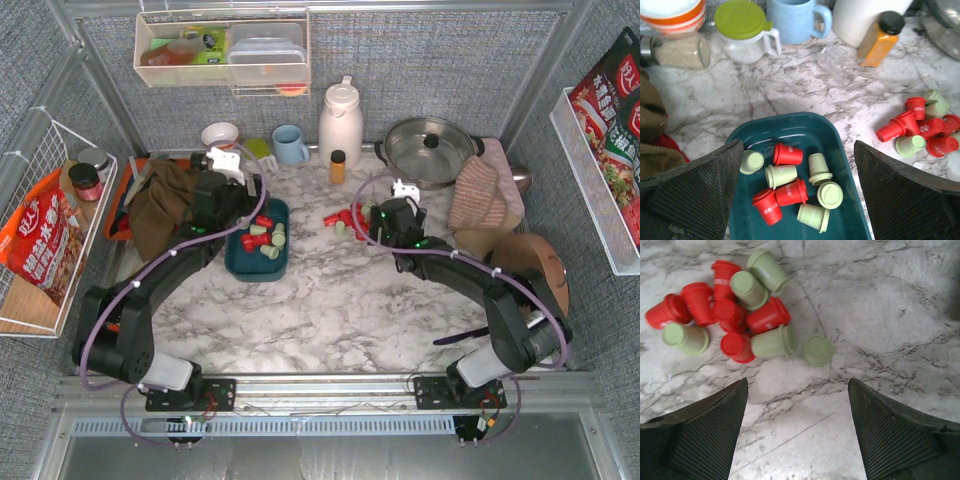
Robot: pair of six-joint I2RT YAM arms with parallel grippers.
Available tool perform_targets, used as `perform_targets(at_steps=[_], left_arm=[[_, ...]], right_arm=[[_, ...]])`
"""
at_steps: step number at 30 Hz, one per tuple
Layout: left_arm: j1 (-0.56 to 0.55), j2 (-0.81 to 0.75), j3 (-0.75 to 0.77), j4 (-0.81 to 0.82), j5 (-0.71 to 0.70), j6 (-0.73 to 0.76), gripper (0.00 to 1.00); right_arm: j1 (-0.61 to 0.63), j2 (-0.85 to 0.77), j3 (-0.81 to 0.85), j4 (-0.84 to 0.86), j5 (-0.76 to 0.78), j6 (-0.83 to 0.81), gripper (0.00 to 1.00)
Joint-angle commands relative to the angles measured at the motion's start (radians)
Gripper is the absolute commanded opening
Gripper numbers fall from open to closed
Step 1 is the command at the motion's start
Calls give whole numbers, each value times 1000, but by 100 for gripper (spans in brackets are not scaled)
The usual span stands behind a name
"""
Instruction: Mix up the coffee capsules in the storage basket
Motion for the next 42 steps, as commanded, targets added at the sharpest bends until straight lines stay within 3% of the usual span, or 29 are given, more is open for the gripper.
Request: perform_targets(at_steps=[1, 10, 26, 37, 42], left_arm=[[-19, -24, -10, 80, 38, 33, 99], [-56, -19, -8, 80, 53, 37, 99], [-96, -4, -3, 70, 38, 72, 99], [-104, -4, -1, 64, 31, 82, 99], [-109, -4, 0, 62, 29, 85, 99]], right_arm=[[-61, 50, 35, -15, -58, 33, 83], [-148, 162, 115, -94, -161, 72, 72], [-175, 269, 213, -125, -161, 49, 58], [-180, 290, 218, -120, -161, 33, 44], [-181, 292, 222, -121, -161, 24, 33]])
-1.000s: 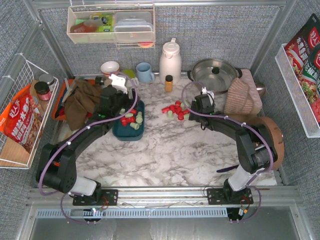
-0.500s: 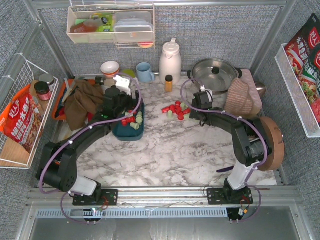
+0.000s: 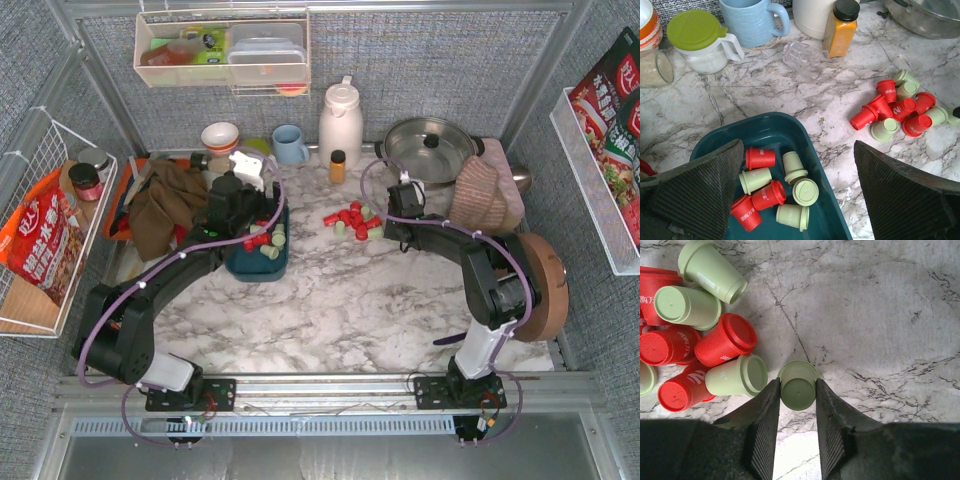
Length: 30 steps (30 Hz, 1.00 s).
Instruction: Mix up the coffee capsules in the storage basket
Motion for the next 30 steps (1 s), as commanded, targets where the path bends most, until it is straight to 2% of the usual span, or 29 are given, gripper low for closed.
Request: perform_targets(at_steps=[1, 4, 9, 13, 16, 18, 22, 30], left_arm=[[-5, 1, 8, 26, -6, 14, 99], [-7, 0, 8, 24, -9, 16, 99], [-16, -10, -15, 62, 29, 57, 99], [-46, -50, -153, 277, 188, 183, 99], [-95, -103, -333, 512, 339, 362, 99], [-124, -115, -402, 614, 417, 447, 99], [-154, -87, -396, 595, 585, 489, 99], [-176, -61, -409, 600, 689, 528, 99]], right_arm=[[-1, -1, 10, -6, 4, -16, 28], [-1, -23, 9, -25, -1, -15, 14], [4, -162, -33, -53, -42, 1, 7], [22, -328, -145, 33, -186, 39, 7], [55, -437, -241, 165, -348, 58, 6], [86, -494, -288, 253, -432, 63, 6], [163, -558, -346, 395, -561, 59, 6], [267, -522, -349, 528, -700, 62, 6]])
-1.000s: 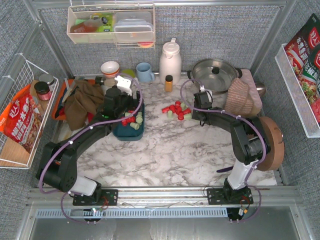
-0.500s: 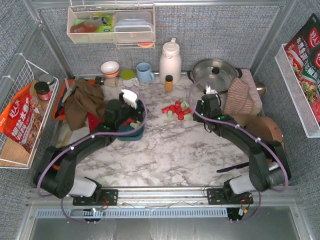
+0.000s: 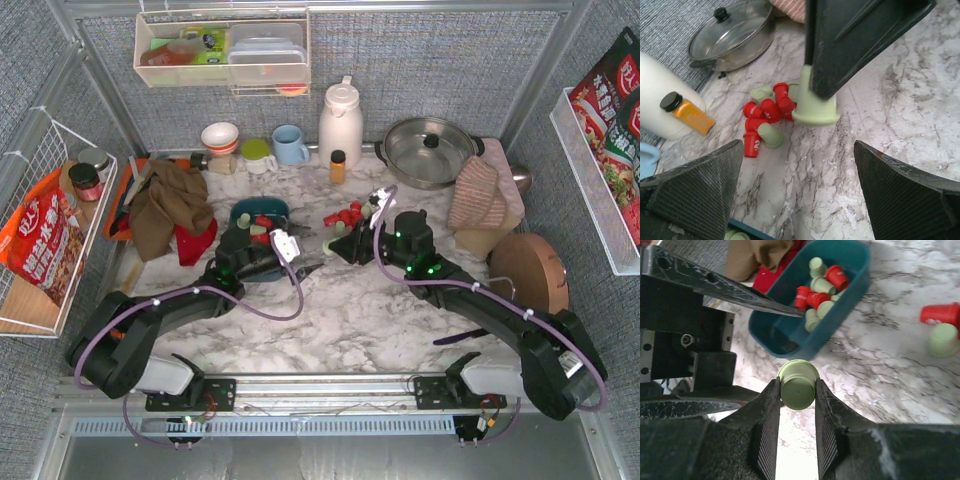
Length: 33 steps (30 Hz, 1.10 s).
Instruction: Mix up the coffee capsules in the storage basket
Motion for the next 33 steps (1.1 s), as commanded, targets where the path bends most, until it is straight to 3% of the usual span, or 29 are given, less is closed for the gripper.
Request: perform_targets(at_steps=[1, 9, 16, 21, 27, 31, 33], left_arm=[[-9, 7, -4, 53, 104, 43, 99], [-15, 3, -10, 56, 81, 62, 96], [-17, 4, -8, 65, 80, 56, 78], [-19, -5, -11, 71, 76, 59, 58], [-20, -14, -15, 74, 67, 66, 47], [-20, -18, -18, 84, 54, 65, 41], [-21, -22, -22, 99, 27, 52, 40]], right_arm=[[31, 39, 5, 139, -111, 14, 6], [61, 63, 19, 151, -138, 15, 6], [66, 58, 21, 140, -136, 13, 6], [68, 66, 21, 142, -136, 14, 6], [72, 70, 24, 137, -135, 11, 8], [72, 71, 31, 120, -132, 6, 23], [72, 70, 40, 97, -122, -3, 40]])
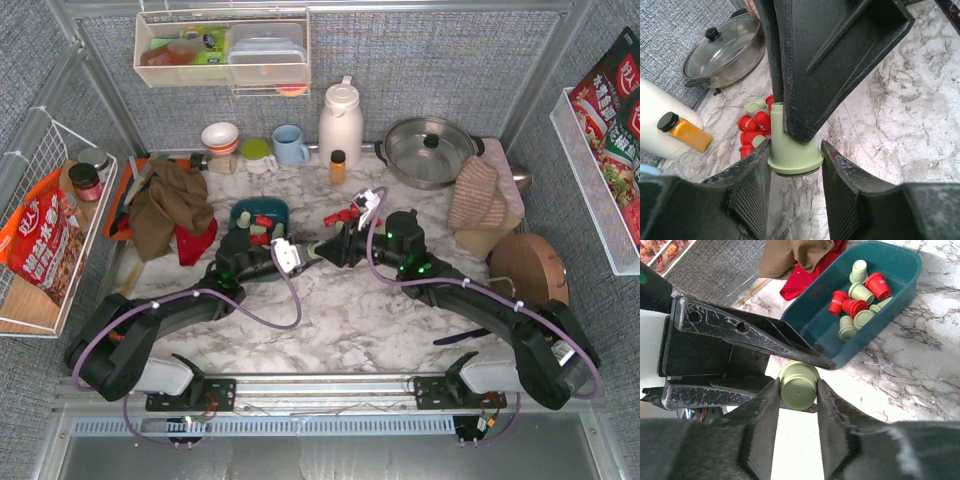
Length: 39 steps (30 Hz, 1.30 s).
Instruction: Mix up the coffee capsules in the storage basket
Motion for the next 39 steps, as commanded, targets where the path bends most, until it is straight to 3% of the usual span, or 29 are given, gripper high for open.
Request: perform_targets(at_steps=[1, 6, 12, 15, 19, 23, 29, 33, 36, 38, 39], left_arm=[[0, -12, -5, 80, -59, -14, 39], [5, -11, -3, 73, -238, -74, 33], [61, 38, 46, 34, -401, -180, 32], [119, 84, 113, -76, -497, -255, 30], [180, 185, 275, -368, -633, -315, 27], [211, 304, 411, -557, -627, -335, 30], [237, 383, 452, -589, -560, -372, 33], [243, 393, 462, -601, -549, -371, 46], [245, 383, 454, -580, -517, -379, 75], [245, 364, 444, -557, -500, -384, 87], [244, 349, 434, -538, -499, -390, 98]], right_arm=[[2, -2, 25, -51, -1, -25, 47], [1, -62, 32, -146, 132, -81, 67], [-1, -162, -6, -208, 379, -127, 73], [-5, -181, -33, -225, 493, -148, 74], [-21, -162, -52, -229, 544, -144, 75], [-25, -134, -46, -231, 529, -133, 75], [-25, -120, -32, -252, 517, -138, 75], [-27, -114, -31, -254, 512, -139, 75], [-27, -105, -25, -260, 510, -141, 76], [-27, -98, -20, -266, 514, -144, 76], [-27, -94, -17, -269, 516, -146, 76]])
